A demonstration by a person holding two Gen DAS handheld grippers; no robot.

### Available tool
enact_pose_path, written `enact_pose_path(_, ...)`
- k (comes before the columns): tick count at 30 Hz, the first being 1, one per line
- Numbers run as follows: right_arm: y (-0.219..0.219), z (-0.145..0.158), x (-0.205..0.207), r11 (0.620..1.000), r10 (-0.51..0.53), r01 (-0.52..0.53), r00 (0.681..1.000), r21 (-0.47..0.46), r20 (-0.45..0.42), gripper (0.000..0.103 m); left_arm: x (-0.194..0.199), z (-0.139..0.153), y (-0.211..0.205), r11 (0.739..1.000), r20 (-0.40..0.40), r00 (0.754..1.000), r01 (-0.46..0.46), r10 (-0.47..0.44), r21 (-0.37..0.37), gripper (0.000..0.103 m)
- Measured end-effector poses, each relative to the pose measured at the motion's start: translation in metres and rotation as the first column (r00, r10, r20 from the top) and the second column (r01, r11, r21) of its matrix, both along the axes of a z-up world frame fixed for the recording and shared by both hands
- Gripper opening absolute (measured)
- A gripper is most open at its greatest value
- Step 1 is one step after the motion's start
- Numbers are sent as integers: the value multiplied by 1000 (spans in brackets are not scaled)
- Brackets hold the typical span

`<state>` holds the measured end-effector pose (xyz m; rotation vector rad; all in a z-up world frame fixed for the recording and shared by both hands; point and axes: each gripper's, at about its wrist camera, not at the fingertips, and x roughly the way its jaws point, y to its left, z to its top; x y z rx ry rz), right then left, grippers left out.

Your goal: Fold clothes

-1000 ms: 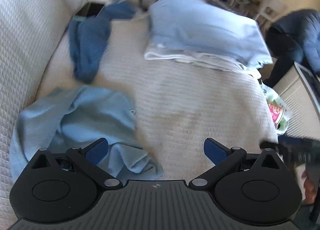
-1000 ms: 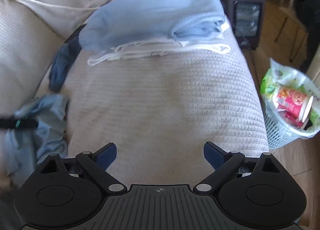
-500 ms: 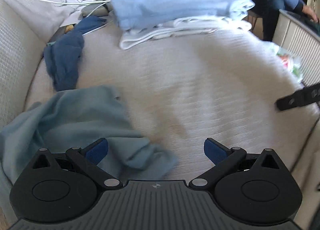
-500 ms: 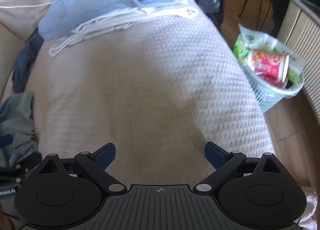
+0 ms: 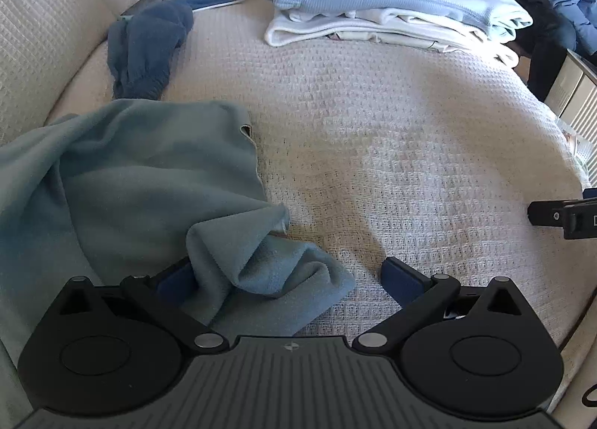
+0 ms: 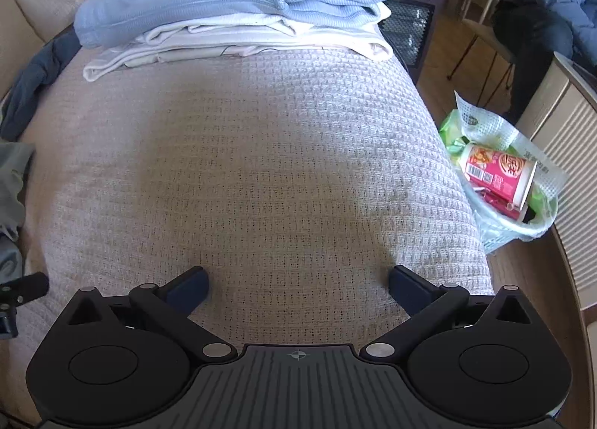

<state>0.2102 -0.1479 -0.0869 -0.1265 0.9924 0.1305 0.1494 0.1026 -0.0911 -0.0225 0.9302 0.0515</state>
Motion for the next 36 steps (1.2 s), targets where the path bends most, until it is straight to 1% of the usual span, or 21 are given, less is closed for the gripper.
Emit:
enact_pose_path(4, -1, -1, 0, 1000, 15, -15, 1000, -1, 7, 103, 1, 3, 2, 1000, -1, 1000, -1, 1, -6, 103)
enact_pose_path(11, 0, -3, -2, 1000, 24, -24, 999, -12, 21, 103, -3, 2, -2, 1000, 25, 1000, -8, 7, 14, 103)
enact_pose_path(36, 1, -5, -5, 999, 37, -36, 998, -24, 52, 103, -4, 0, -3, 1000, 39, 999, -7, 7, 11, 103)
